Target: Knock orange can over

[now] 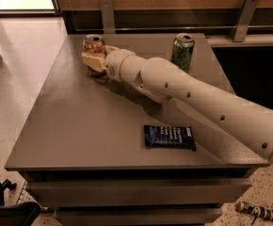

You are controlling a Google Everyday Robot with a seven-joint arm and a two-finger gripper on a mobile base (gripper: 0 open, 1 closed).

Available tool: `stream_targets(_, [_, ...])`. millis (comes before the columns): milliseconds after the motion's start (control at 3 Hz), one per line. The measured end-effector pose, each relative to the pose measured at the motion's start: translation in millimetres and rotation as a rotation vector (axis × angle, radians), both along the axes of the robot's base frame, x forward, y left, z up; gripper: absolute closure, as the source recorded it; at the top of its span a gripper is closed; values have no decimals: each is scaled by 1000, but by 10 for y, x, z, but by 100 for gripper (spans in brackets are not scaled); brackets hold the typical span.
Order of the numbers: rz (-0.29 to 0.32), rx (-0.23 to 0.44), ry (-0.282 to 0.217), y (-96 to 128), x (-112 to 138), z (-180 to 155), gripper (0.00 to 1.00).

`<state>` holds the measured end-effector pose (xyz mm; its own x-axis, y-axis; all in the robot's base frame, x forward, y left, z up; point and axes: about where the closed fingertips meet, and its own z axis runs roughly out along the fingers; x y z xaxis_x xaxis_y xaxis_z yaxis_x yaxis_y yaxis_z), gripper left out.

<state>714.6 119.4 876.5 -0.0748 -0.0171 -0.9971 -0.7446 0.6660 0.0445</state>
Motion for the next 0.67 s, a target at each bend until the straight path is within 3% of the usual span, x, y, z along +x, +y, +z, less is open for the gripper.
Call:
stream_targets(333, [21,-18,4,9,22,53,100])
stream_targets(667, [58,-63,12,-29,47,348,100])
